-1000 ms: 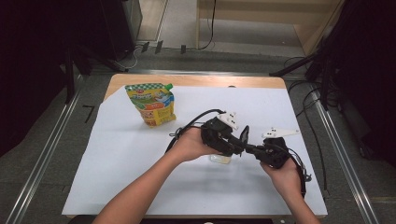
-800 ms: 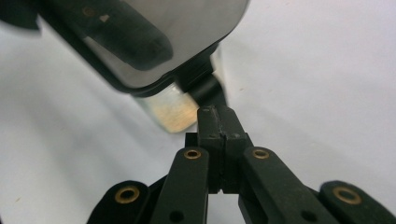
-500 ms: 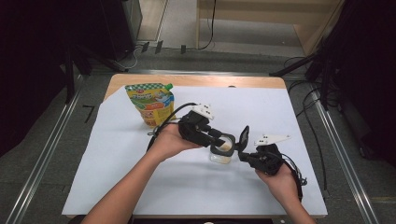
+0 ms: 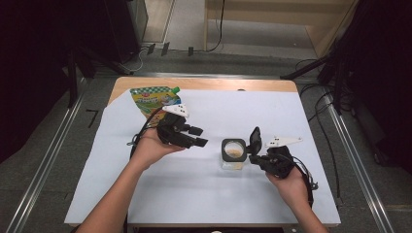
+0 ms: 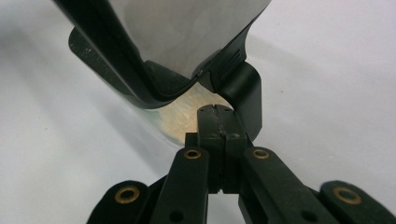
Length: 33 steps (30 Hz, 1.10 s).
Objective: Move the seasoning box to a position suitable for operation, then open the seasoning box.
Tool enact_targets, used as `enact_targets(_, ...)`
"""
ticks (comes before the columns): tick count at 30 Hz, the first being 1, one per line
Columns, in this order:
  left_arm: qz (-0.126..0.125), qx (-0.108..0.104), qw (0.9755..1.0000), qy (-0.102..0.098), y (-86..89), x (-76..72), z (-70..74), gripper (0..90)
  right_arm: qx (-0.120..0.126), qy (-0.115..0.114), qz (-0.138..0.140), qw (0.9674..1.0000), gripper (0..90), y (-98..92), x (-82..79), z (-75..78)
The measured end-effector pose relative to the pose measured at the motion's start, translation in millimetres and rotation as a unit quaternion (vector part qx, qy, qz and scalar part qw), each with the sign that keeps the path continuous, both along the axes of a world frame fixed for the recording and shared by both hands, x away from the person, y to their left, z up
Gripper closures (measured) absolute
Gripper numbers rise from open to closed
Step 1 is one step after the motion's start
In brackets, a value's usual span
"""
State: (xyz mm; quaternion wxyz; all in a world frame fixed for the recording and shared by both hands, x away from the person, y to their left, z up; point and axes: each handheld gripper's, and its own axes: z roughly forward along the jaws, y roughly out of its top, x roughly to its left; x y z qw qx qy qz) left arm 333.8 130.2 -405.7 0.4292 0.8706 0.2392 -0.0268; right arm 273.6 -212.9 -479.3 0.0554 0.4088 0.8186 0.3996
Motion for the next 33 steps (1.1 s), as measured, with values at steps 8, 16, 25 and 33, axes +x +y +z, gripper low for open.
enact_targets(8,0.035,0.000,0.9994,0.006,38.1,3.2,7.7,49.7,0.013,-0.009,-0.001,0.9999,84.6,-7.6,-11.7,8.6)
enact_targets(16,0.083,0.030,0.9960,0.006,77.1,8.5,13.5,49.2,0.035,0.006,-0.006,0.9994,71.4,-13.8,-29.8,10.4)
enact_targets(25,0.124,0.047,0.9912,0.007,112.2,16.0,15.3,48.6,0.027,0.011,0.004,0.9996,65.5,-9.8,-26.2,3.0)
enact_targets(33,0.162,0.063,0.9847,0.014,143.6,27.7,14.4,48.6,0.022,0.009,0.005,0.9997,64.9,-9.8,-25.7,2.1)
